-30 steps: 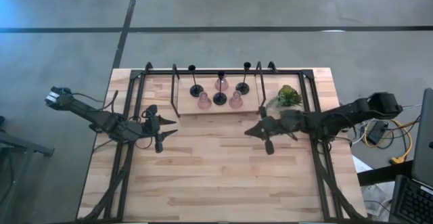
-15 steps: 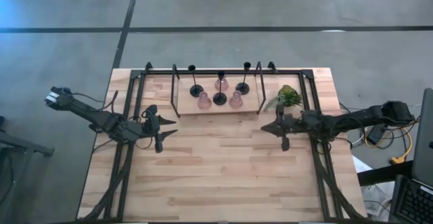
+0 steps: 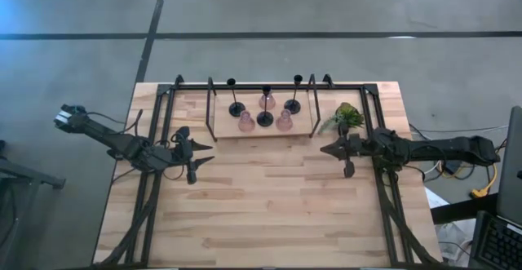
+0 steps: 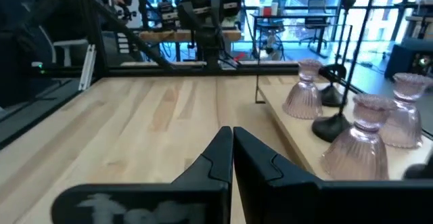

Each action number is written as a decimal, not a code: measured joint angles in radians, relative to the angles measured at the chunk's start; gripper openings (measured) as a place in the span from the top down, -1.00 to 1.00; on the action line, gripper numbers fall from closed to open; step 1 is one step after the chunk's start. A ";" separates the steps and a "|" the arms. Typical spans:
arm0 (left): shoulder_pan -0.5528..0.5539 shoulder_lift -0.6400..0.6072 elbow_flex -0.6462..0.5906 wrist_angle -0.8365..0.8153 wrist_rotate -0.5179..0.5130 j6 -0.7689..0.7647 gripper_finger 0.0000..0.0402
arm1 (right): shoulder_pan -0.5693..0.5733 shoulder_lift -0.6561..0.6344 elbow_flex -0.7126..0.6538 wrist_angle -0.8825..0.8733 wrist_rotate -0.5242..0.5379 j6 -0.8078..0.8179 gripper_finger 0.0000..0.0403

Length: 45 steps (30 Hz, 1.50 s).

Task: Pick & Place candle stick holders
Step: Return to Home Position

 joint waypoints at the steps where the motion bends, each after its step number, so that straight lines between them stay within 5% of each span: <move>1: 0.000 0.000 0.000 0.000 0.000 0.000 0.23 | -0.006 -0.015 0.000 -0.019 -0.001 0.003 0.96; 16: 0.000 0.000 0.000 0.000 0.000 0.000 0.23 | -0.014 -0.205 0.000 -0.234 0.064 -0.001 0.96; 24: 0.000 0.000 0.000 0.000 0.000 0.000 0.23 | -0.014 -0.362 0.002 -0.426 0.137 0.295 0.96; 45: 0.000 0.000 0.000 0.000 0.000 0.000 0.23 | -0.013 -0.343 0.001 -0.424 0.136 0.245 0.96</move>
